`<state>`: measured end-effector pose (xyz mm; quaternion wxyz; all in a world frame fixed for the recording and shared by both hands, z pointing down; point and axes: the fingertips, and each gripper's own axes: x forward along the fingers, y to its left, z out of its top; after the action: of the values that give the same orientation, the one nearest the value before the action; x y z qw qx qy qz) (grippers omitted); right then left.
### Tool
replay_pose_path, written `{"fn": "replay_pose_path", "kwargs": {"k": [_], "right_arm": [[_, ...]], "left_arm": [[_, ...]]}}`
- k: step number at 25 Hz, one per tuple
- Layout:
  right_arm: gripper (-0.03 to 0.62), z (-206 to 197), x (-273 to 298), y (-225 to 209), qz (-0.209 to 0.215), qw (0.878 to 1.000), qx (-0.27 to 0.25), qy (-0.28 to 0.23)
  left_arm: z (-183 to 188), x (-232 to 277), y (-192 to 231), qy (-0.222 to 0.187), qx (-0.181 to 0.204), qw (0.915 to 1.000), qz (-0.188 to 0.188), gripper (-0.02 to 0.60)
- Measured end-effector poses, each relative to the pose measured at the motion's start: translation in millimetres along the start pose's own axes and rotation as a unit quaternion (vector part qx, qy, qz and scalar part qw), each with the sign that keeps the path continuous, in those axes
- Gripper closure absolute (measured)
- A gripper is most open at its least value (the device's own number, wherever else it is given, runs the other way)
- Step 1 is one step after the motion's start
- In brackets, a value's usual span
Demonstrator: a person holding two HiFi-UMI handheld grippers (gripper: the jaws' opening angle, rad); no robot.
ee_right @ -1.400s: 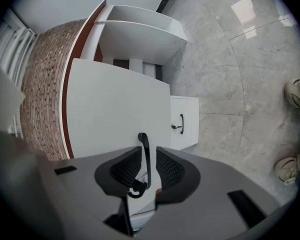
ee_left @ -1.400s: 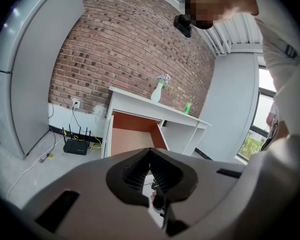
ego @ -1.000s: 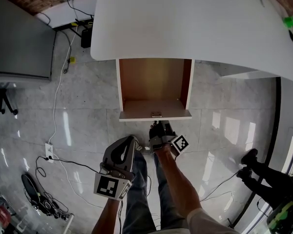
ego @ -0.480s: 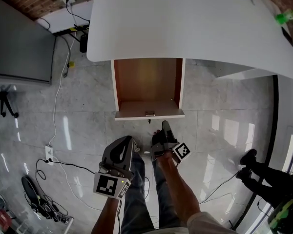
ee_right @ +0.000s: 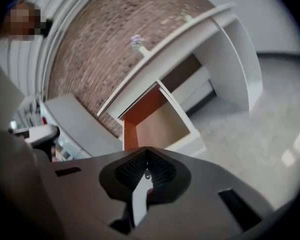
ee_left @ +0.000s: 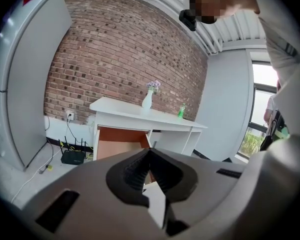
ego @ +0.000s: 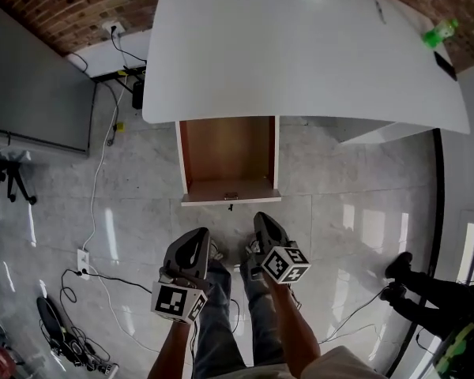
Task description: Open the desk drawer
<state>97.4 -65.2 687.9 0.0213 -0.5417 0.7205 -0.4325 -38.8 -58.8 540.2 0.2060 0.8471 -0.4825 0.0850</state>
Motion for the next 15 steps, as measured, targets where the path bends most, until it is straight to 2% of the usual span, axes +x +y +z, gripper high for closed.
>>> {"fn": "replay_pose_path", "kwargs": {"k": [1,3,5,7,11,15], "right_arm": [[0.577,11.6,-9.8,8.8,-0.009,0.997,-0.073,0.002],[0.577,35.8,-30.1,31.6,-0.02,0.977,-0.211,-0.002],[0.577,61.2,-47.8,54.7,-0.019,0.956,-0.293,-0.019],[0.577,86.1,-61.1,70.7,-0.019,0.943,-0.329,-0.039],[0.577,121.9,-88.8,96.5,-0.019,0.929,-0.366,-0.057],[0.577,155.2,-119.5,123.2,-0.005,0.923,-0.376,-0.076]], "left_arm": [[6.3,-2.2,-2.7,-0.002,0.002,1.0,0.003,0.569],[19.7,-7.0,-7.8,-0.007,0.005,0.9999,0.008,0.569],[34.1,-10.8,-11.1,-0.012,0.009,0.9998,0.015,0.569],[50.2,-13.7,-14.4,-0.02,0.017,0.9994,0.023,0.569],[79.2,-24.7,-30.1,-0.03,0.028,0.9987,0.031,0.569],[92.6,-36.5,-51.2,-0.033,0.023,0.9986,0.033,0.569]]}}
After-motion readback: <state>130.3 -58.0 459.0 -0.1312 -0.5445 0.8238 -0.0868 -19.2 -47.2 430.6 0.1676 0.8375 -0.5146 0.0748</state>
